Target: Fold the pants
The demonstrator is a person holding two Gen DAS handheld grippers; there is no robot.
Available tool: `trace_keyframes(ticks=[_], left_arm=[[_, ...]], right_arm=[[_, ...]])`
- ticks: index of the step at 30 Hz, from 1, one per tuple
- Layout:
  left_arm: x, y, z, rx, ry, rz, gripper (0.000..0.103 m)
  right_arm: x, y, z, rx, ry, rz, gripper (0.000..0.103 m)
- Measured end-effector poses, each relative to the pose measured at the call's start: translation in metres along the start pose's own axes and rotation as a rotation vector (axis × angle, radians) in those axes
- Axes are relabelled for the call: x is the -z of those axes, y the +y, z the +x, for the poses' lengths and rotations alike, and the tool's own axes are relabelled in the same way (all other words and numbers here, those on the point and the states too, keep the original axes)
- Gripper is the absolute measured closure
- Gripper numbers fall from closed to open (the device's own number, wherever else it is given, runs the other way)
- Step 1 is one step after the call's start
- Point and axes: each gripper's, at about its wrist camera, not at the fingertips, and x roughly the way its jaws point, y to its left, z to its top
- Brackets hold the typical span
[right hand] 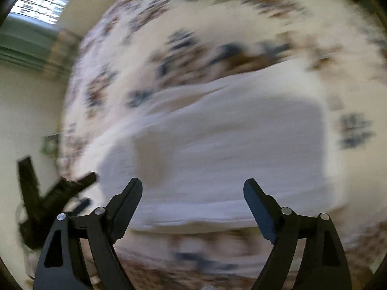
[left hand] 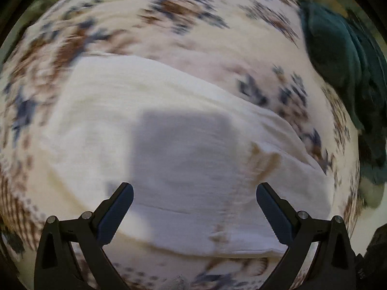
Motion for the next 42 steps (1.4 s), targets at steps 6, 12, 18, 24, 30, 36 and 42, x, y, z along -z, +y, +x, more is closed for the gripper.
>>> trace_keyframes(ticks=[6, 12, 18, 24, 30, 36, 42], left_arm=[[-0.008, -0.061, 0.053, -0.024, 0.092, 0.171, 0.045], [-0.006, -0.055, 0.057, -0.001, 0.066, 0.152, 0.095], [-0.009, -0.038, 0.064, 0.018, 0.079, 0.125, 0.095], [-0.001, -0.030, 0.044, 0.037, 0.072, 0.079, 0.083], [0.026, -0.016, 0.023, -0.007, 0.070, 0.059, 0.075], [0.055, -0.004, 0.040, -0.047, 0.120, 0.104, 0.071], [0.056, 0.009, 0.037, -0.005, 0.111, 0.067, 0.068]], right_arm=[[-0.014, -0.066, 0.002, 0.255, 0.020, 0.080, 0.001], [-0.023, -0.072, 0.034, 0.326, 0.111, 0.030, 0.000], [-0.030, -0.052, 0.062, 0.355, 0.145, -0.060, 0.000], [-0.023, -0.001, 0.072, 0.249, 0.148, -0.146, 0.000], [0.013, 0.057, 0.104, 0.158, 0.230, -0.332, 0.075], [0.028, 0.063, 0.115, 0.151, 0.263, -0.350, 0.080], [0.012, 0.063, 0.119, 0.164, 0.306, -0.287, 0.079]])
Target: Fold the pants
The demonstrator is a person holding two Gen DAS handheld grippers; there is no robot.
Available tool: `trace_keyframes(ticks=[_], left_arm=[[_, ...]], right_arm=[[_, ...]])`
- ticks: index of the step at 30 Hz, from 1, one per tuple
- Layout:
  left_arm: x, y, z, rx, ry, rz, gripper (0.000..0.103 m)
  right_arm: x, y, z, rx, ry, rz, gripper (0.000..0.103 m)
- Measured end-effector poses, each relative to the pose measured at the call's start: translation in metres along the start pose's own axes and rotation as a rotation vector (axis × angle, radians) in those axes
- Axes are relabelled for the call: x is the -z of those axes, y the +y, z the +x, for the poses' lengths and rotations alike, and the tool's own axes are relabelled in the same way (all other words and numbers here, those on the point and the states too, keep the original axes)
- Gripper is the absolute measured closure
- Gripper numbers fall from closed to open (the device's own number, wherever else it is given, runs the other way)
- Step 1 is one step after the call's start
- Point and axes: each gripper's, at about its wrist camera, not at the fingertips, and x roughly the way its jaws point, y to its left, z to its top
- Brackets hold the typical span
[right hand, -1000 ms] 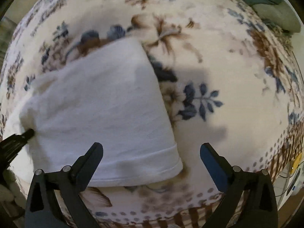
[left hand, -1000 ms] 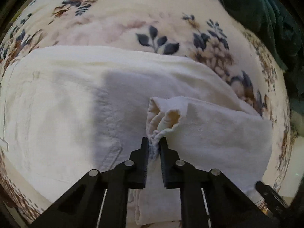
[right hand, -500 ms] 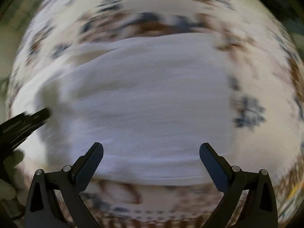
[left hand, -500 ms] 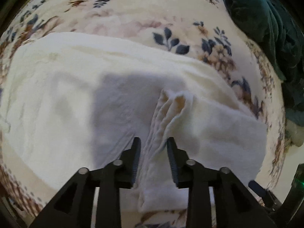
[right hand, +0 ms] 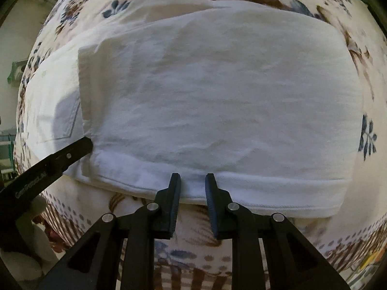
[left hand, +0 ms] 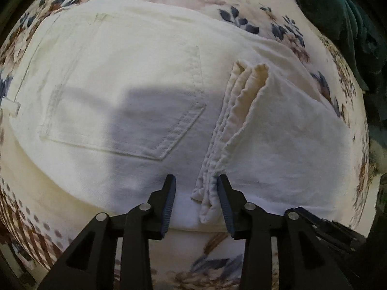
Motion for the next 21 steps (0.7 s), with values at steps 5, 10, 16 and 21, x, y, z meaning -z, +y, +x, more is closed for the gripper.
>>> trace_keyframes(ticks=[5, 10, 16, 21], left_arm=[[-0.005, 0.026, -0.046, 0.048, -0.104, -0.084, 0.031], [0.004, 0.113, -0.079, 0.139, -0.190, -0.369, 0.031], [0.032, 0.220, -0.048, 0.334, -0.243, -0.884, 0.032], [0.003, 0.250, -0.029, 0.402, -0.323, -0.938, 0.043]], right_arm=[[-0.019, 0.009, -0.024, 0.138, -0.092, 0.040, 0.000], [-0.030, 0.022, -0.049, 0.160, -0.143, 0.122, 0.000], [-0.039, 0.005, -0.037, 0.125, -0.123, 0.251, 0.000], [-0.036, -0.002, -0.025, 0.123, -0.106, 0.291, 0.000]])
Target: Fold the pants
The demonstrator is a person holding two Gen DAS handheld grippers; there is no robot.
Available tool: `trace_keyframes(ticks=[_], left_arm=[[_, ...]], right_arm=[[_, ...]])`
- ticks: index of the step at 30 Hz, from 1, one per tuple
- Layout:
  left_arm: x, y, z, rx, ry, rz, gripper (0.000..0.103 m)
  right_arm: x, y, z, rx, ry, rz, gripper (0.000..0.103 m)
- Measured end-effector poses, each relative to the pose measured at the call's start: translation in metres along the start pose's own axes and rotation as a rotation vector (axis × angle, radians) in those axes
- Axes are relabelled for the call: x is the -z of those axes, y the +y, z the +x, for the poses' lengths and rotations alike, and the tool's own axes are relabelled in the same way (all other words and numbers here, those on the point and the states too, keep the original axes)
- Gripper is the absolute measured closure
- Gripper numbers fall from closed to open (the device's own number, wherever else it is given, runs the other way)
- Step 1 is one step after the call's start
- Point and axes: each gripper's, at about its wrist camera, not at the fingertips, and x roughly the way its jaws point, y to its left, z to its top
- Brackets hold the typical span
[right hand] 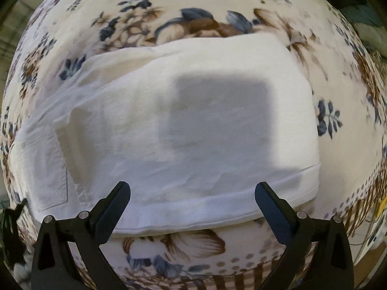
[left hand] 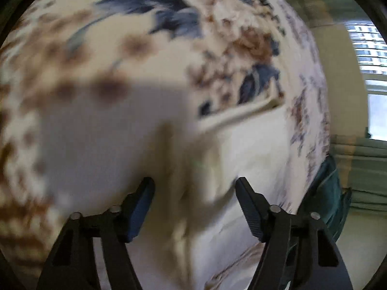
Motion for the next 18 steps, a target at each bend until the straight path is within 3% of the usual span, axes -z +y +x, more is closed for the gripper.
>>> trace_keyframes(ticks=[1, 4, 6, 9, 13, 18], left_arm=[[-0.006, -0.005, 0.006, -0.007, -0.005, 0.025, 0.053], [-0.014, -0.011, 0.021, -0.039, -0.017, 0.045, 0.057], [-0.007, -0.015, 0.016, -0.037, -0.049, 0.073, 0.074], [0.011, -0.033, 0.001, -0.020, -0.127, 0.191, 0.087], [0.048, -0.079, -0.042, 0.068, -0.202, 0.392, 0.089], [0.135, -0.162, -0.080, 0.155, -0.228, 0.675, 0.090]], right_arm=[[-0.001, 0.000, 0.002, 0.012, 0.004, -0.003, 0.000], [-0.002, -0.004, 0.005, 0.048, 0.003, -0.013, 0.000], [0.003, -0.002, 0.007, 0.101, -0.005, -0.041, 0.000], [0.003, 0.006, 0.006, 0.154, -0.036, -0.092, 0.000], [-0.001, 0.013, 0.001, 0.137, -0.069, -0.120, 0.000], [0.012, -0.038, -0.023, 0.044, -0.082, -0.052, 0.000]])
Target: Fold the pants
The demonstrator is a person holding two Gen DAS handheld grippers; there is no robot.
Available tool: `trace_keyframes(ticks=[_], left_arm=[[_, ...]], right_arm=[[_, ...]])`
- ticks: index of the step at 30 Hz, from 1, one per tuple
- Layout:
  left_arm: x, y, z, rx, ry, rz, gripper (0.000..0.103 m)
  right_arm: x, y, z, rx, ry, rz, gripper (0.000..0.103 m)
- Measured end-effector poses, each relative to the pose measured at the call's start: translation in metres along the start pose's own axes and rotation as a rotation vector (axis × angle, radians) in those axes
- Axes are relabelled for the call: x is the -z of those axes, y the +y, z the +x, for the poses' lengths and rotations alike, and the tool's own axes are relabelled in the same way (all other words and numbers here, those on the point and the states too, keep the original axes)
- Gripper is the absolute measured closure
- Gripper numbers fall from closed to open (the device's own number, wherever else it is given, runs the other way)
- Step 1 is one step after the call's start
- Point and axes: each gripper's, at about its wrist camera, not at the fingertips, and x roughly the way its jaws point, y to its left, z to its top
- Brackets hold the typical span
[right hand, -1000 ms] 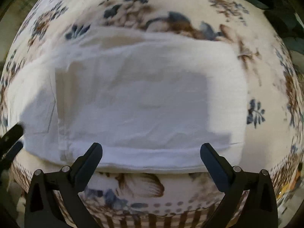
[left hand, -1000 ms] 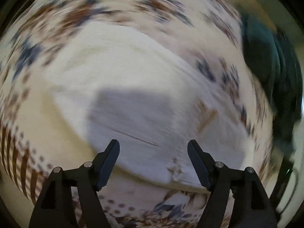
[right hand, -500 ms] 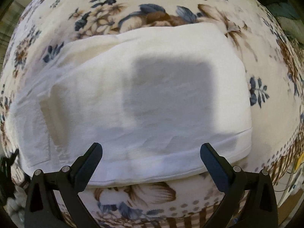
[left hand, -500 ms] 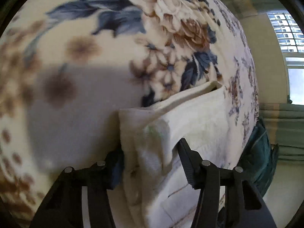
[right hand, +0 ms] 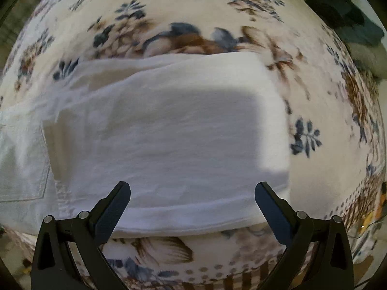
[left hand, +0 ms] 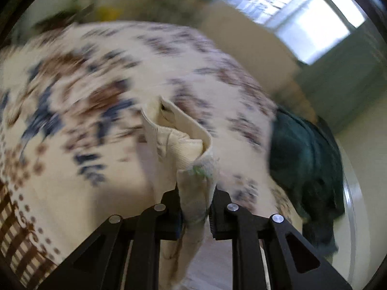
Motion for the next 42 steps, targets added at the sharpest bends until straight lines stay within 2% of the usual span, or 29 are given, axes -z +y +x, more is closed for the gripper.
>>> trace_keyframes(ticks=[4, 6, 10, 13, 18, 21, 27, 30, 32, 34, 37, 39, 42], left_arm=[[0.038, -0.095, -0.006, 0.088, 0.056, 0.171, 0.090], [0.067, -0.133, -0.001, 0.123, 0.121, 0.226, 0.090], [0.136, -0.197, 0.031, 0.142, 0.263, 0.343, 0.090], [0.177, -0.220, 0.059, 0.139, 0.343, 0.386, 0.090], [0.240, -0.246, 0.108, 0.098, 0.459, 0.488, 0.090], [0.265, -0.244, 0.131, 0.055, 0.530, 0.515, 0.090], [0.259, -0.241, 0.140, -0.018, 0.662, 0.467, 0.084], [0.254, -0.242, 0.139, -0.043, 0.725, 0.459, 0.068], [0.248, -0.241, 0.129, -0.053, 0.727, 0.453, 0.040], [0.234, -0.235, 0.113, -0.022, 0.730, 0.409, 0.033], [0.211, -0.219, 0.094, -0.033, 0.675, 0.406, 0.031], [0.193, -0.199, 0.086, -0.090, 0.619, 0.409, 0.031], [0.173, -0.163, 0.090, -0.205, 0.568, 0.435, 0.031]], right_arm=[[-0.006, -0.056, -0.014, -0.005, -0.013, 0.034, 0.000], [-0.010, -0.098, -0.020, 0.001, -0.021, 0.066, 0.000], [-0.021, -0.169, -0.018, 0.032, -0.025, 0.109, 0.000], [-0.025, -0.226, -0.011, 0.049, -0.018, 0.162, 0.000], [-0.031, -0.288, 0.008, 0.034, 0.010, 0.247, 0.000], [-0.033, -0.313, 0.019, -0.040, 0.034, 0.309, 0.000], [-0.043, -0.336, 0.028, -0.250, 0.040, 0.364, 0.000], [-0.052, -0.329, 0.024, -0.409, 0.044, 0.366, 0.000], [-0.056, -0.317, 0.019, -0.489, 0.042, 0.353, 0.000], [-0.065, -0.300, 0.014, -0.572, 0.028, 0.312, 0.000], [-0.078, -0.261, 0.008, -0.619, 0.034, 0.230, 0.000], [-0.088, -0.236, 0.016, -0.620, 0.064, 0.185, 0.000], [-0.099, -0.208, 0.035, -0.567, 0.099, 0.140, 0.000]])
